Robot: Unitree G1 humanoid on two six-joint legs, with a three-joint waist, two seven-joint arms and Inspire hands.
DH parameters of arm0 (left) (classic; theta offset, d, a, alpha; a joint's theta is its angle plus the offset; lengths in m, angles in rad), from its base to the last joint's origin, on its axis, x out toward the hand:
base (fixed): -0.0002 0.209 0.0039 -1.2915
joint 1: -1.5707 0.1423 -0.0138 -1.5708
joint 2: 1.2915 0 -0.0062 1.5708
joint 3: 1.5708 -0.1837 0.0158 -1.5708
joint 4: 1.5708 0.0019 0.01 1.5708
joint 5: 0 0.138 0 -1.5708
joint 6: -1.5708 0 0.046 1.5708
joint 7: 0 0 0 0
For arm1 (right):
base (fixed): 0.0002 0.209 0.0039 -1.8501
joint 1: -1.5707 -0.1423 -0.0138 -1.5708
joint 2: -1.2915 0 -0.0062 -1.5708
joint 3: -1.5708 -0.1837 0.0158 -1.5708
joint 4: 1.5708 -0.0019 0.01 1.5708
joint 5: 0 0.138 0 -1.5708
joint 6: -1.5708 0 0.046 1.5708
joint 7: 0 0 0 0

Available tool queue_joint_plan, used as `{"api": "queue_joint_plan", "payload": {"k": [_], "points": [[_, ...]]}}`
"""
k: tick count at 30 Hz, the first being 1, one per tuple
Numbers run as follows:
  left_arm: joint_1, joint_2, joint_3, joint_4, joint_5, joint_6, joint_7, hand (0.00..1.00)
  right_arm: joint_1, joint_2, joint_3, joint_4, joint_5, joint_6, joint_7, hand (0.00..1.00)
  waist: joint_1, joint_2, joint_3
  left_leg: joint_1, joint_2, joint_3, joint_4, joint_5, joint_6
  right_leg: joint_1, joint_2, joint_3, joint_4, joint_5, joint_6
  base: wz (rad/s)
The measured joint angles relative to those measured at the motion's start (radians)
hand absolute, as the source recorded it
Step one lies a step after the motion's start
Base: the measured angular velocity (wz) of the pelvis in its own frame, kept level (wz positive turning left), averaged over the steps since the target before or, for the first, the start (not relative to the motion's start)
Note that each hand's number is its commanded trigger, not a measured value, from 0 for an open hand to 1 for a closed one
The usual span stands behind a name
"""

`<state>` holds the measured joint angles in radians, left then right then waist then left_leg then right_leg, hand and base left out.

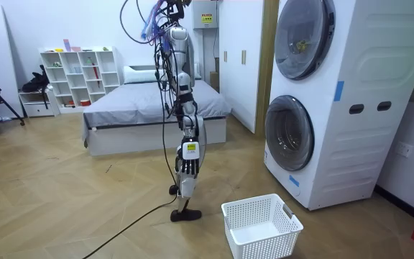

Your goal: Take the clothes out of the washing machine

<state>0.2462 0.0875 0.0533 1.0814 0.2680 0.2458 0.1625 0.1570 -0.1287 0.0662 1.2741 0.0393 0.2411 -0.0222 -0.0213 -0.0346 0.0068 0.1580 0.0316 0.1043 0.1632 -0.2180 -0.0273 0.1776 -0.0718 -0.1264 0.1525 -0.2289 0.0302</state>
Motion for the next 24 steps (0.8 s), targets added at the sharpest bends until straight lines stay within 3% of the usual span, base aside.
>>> {"api": "queue_joint_plan", "payload": {"k": [24], "points": [[-0.008,0.0,0.003,-0.001,0.005,0.011,-0.003,0.0,-0.007,0.0,-0.006,-0.011,0.006,0.004,-0.023,0.0,0.006,0.0,-0.0022,-0.008,0.0,0.002,0.004,0.0,0.0,-0.004,-0.001,-0.005,0.003,0.0,0.0,0.0]]}}
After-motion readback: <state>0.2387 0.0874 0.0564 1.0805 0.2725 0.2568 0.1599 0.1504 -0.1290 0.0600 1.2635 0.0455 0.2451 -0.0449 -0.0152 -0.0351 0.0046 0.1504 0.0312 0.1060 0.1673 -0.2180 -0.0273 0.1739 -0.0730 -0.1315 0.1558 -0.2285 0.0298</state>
